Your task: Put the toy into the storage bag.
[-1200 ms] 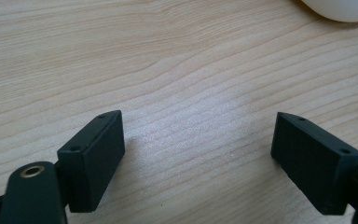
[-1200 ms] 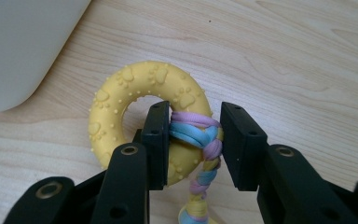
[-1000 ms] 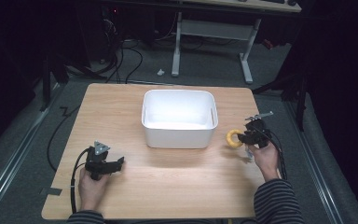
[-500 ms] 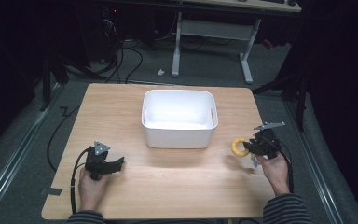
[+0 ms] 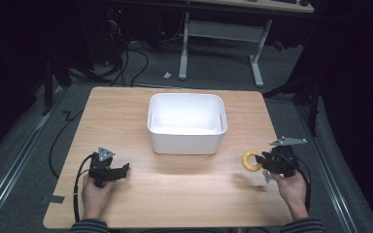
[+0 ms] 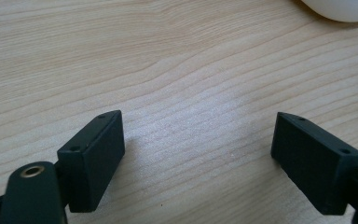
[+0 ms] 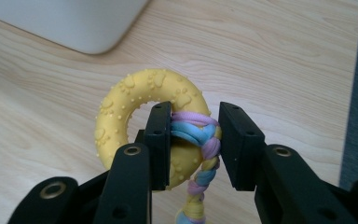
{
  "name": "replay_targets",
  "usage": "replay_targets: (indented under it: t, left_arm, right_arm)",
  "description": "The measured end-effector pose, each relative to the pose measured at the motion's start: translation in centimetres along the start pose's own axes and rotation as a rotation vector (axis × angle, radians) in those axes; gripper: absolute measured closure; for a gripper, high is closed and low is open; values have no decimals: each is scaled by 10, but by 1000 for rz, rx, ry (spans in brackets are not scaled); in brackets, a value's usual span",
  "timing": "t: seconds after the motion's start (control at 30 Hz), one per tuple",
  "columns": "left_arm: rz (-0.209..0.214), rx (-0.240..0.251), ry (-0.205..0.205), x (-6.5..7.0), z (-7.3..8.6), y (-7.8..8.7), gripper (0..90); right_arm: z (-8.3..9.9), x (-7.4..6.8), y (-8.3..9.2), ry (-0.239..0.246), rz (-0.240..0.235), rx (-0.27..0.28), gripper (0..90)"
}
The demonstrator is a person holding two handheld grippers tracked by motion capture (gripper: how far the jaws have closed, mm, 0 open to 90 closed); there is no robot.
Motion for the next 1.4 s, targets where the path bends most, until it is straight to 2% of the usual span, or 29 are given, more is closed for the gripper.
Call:
replay_targets:
  t: [0.17, 0.23, 0.5, 0.63, 0.7, 0.93, 1.1, 1.4]
  left_arm:
    - [0, 0, 0, 0, 0, 0, 177]
    - [0, 0, 0, 0, 0, 0, 177]
    - [-1, 0, 0, 0, 0, 0, 177]
    - [0, 0, 0, 0, 0, 0, 177]
    - [0, 0, 0, 0, 0, 0, 176]
    - [0, 0, 0, 0, 0, 0, 177]
    - [0, 0, 0, 0, 0, 0, 177]
    - [0, 0, 0, 0, 0, 0, 177]
  right_arm:
    - [-2, -16, 12, 24, -25, 37, 665]
    - [-3, -26, 17, 49, -28, 41, 664]
    - [-14, -44, 32, 82, -64, 76, 664]
    - [-20, -51, 33, 101, -76, 73, 664]
    - [-27, -57, 36, 110, -96, 96, 664]
    - [-42, -61, 42, 121, -118, 132, 664]
    - [-53, -62, 42, 113, -138, 137, 664]
    - [-70, -68, 36, 135, -144, 131, 664]
Point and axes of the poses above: each handheld gripper's, and its own axes: y roughly backward along the jaws, z roughly out of its underside, x roughly to its right, the point moved 5 cm from there along -y, roughly forward along the jaws
